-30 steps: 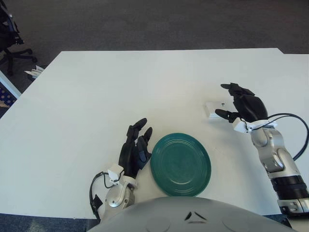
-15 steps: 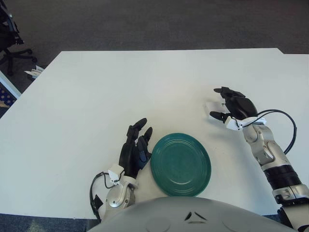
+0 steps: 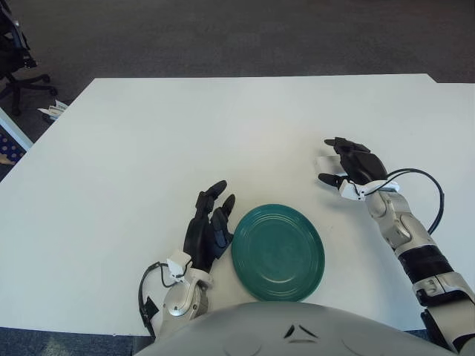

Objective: Put the charger into the plate.

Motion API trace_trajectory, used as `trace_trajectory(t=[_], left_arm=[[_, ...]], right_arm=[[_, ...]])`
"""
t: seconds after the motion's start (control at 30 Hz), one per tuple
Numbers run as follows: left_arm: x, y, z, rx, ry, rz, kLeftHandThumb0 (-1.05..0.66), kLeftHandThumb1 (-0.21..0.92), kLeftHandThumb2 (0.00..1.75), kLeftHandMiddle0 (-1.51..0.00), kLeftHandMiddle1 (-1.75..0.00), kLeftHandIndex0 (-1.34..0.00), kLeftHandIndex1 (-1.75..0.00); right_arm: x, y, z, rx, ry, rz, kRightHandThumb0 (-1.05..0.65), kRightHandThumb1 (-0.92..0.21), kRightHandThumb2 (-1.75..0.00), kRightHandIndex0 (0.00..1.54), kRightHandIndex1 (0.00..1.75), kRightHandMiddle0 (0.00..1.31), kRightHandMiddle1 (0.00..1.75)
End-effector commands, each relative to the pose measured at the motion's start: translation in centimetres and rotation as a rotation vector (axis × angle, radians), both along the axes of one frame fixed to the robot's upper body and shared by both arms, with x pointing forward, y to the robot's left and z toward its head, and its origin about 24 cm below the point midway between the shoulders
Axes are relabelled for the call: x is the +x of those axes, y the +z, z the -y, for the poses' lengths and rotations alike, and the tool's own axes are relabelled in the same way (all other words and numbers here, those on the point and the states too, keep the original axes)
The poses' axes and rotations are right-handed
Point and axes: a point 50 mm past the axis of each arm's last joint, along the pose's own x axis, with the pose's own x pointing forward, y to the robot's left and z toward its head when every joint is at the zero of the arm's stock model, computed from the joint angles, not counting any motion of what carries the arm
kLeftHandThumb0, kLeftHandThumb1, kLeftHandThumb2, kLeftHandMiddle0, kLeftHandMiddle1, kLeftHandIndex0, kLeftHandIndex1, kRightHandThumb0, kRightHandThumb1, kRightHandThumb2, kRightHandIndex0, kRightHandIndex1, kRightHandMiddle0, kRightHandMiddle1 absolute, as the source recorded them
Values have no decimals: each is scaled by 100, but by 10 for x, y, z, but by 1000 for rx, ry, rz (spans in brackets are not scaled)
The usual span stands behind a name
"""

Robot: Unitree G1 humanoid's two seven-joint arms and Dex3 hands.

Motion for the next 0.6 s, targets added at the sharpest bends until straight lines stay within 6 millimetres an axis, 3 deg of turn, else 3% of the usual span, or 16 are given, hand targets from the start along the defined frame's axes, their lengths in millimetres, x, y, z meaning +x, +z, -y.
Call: trace_trajectory(t=[0.0, 0.57], left_arm=[[-4, -10, -2, 10, -2, -60, -91, 92, 86, -46, -3, -4, -92], [-4, -10, -4, -8, 9, -55, -92, 92, 84, -49, -4, -5, -93]], right_arm=[[5, 2, -1, -4, 4, 27, -86, -92, -65, 19, 0, 0, 56], [5, -17, 7, -25, -5, -38, -87, -92, -66, 21, 1, 0, 52]])
